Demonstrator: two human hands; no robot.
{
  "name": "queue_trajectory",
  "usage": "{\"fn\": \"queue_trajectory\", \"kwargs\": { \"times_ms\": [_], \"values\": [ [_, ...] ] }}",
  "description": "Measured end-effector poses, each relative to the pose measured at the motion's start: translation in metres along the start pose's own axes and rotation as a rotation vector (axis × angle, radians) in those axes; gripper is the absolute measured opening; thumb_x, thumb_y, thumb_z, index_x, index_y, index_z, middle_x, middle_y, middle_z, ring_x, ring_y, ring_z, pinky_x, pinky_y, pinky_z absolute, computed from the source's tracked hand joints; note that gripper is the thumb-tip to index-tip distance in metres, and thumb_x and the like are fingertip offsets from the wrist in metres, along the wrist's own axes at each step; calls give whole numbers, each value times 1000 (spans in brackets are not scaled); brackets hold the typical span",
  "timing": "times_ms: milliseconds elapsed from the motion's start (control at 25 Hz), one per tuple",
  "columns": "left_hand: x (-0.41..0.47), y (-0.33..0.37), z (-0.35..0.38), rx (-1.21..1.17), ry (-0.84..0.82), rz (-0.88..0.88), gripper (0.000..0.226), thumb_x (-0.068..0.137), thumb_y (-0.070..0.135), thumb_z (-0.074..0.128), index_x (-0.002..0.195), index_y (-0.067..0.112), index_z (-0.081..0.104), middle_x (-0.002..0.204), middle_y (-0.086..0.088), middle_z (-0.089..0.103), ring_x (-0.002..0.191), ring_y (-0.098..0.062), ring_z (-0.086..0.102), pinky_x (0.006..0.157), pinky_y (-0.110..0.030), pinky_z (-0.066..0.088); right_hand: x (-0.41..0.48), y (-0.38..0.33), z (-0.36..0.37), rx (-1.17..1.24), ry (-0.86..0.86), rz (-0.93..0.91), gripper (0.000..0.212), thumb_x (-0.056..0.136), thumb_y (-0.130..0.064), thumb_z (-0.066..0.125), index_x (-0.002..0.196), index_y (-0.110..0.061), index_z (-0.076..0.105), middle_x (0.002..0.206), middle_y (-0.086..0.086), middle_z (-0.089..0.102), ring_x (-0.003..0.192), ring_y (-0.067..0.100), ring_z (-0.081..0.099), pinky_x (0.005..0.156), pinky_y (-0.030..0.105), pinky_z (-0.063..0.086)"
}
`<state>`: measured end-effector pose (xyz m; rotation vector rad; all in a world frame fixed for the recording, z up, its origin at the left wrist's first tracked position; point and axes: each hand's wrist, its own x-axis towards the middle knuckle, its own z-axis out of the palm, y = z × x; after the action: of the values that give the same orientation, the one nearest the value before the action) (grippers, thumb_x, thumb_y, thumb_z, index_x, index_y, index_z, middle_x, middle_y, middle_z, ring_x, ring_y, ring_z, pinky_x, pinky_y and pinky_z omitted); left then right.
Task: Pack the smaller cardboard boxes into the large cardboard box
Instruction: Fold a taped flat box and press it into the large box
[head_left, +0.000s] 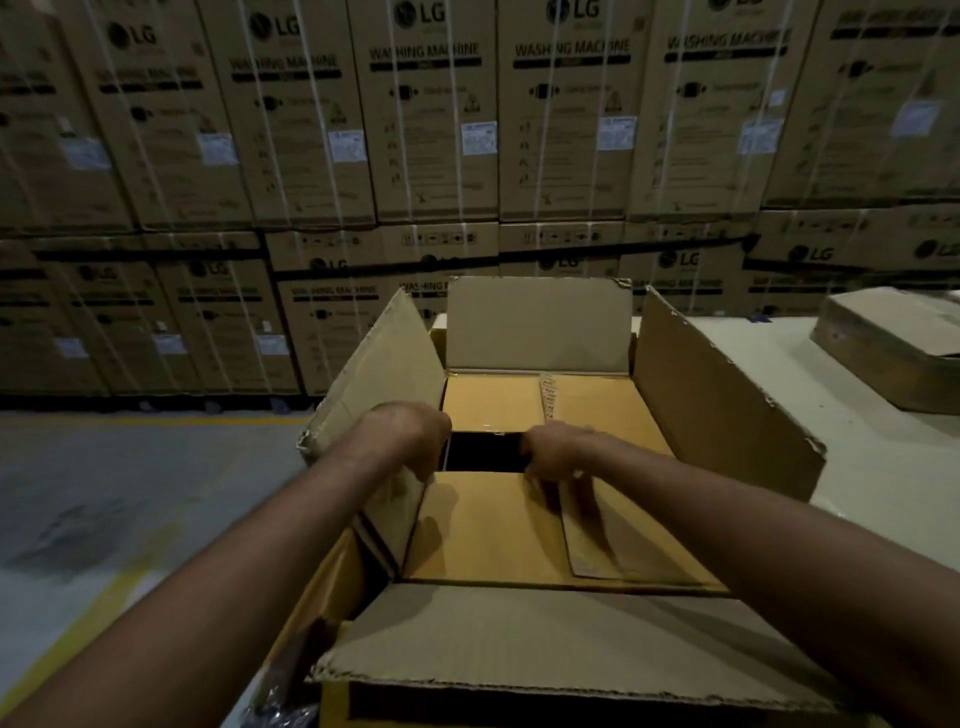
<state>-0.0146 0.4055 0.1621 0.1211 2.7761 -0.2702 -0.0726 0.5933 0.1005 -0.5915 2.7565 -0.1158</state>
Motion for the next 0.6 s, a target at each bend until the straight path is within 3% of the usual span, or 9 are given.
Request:
{"fn": "queue_trajectory", "kwargs": {
  "times_ms": [160,360,480,600],
  "values": [
    [47,23,15,-34,-110,78,41,94,33,69,132,19,60,121,2,62,110,-20,60,95,-36,51,-18,27,3,-96,9,18,26,96,-35,65,121,-31,68,110,-2,62,106,19,58,95,42,48],
    [66,74,12,-520,-113,354,43,97,10,59,138,21,57,131,-1,61,124,-23,56,111,-46,44,-43,16,-27,-336,194,25,16,98,-34,64,107,-21,69,99,3,63,91,21,60,81,34,50],
    [63,111,-4,-635,-57,510,62,97,4,56,152,26,39,146,0,52,134,-21,48,115,-45,40,-68,39,-64,-463,263,101,17,99,-34,63,104,-19,67,92,0,64,90,18,64,90,38,56],
    [61,153,-22,-715,-85,599,77,100,2,53,161,31,18,163,0,32,146,-23,36,118,-40,35,-90,76,-78,-661,167,305,23,100,-29,61,120,-19,63,113,2,65,110,22,62,100,42,46]
  ]
}}
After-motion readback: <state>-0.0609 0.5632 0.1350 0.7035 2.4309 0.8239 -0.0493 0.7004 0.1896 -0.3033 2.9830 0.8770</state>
